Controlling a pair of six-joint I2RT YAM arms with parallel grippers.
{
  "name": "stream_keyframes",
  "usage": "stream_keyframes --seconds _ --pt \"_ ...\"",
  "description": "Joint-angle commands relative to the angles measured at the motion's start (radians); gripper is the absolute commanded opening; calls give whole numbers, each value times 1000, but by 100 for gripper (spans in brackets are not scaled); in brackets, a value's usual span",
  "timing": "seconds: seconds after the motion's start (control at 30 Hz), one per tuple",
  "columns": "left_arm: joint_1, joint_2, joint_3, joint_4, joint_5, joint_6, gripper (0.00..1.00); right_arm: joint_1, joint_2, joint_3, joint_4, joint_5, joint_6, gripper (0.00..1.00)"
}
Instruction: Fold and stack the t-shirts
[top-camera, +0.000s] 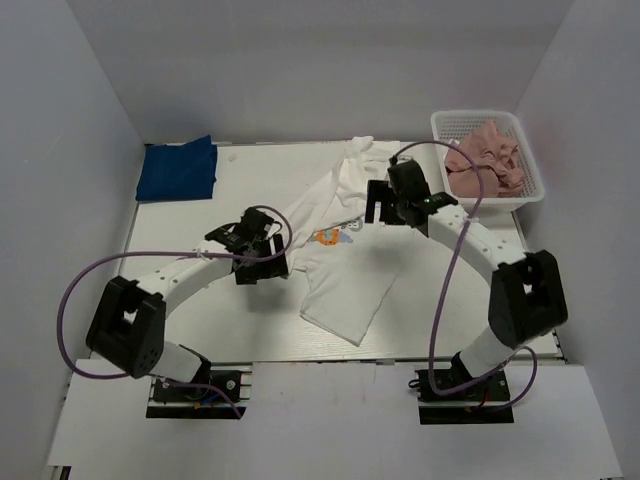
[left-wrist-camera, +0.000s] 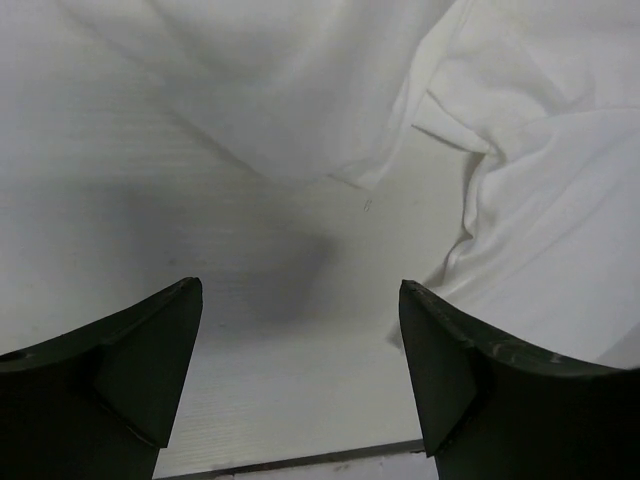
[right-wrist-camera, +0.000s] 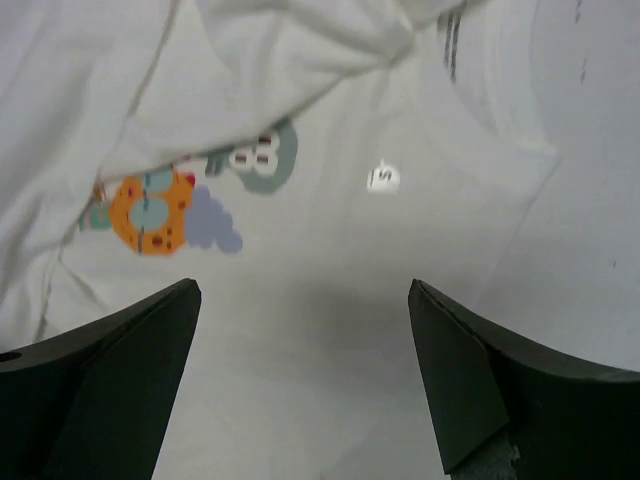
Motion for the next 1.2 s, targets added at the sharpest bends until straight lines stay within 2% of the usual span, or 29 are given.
stream_keyframes --seconds 0.0,0.17,0.3,0.4,0.43,0.47,0.57,0.7,0.8,0.9,1.03,1.17 --pt "-64 72 90 -31 -148 34 88 38 -105 -162 -29 -19 17 90" --pt "-118 207 225 -66 -263 34 83 95 -213 -343 6 -108 57 90" --pt "-127 302 273 -66 -312 25 70 158 -254 -427 45 -159 82 90" --pt "-127 373 313 -104 -355 -1 46 199 -256 -462 59 -160 88 90" --pt "-127 385 323 -133 -375 -10 18 214 -251 -464 60 -157 86 90" --pt "-127 394 333 -161 -399 -39 2 231 -244 -467 65 -157 88 90" --pt "-127 366 346 -149 -399 -39 0 280 -216 -468 94 -165 83 90" --pt "-127 254 346 -71 -265 22 0 331 -129 -458 128 -151 91 90" --pt "-101 159 336 1 -183 34 0 331 -58 -441 108 -124 174 89" --pt "-83 134 371 17 -250 25 0 322 -29 -465 92 -125 238 89" --pt "-24 213 475 -83 -336 -65 0 308 -82 -551 54 -111 303 85" --pt "132 243 498 -53 -325 -137 0 249 -175 -615 -1 -52 359 82"
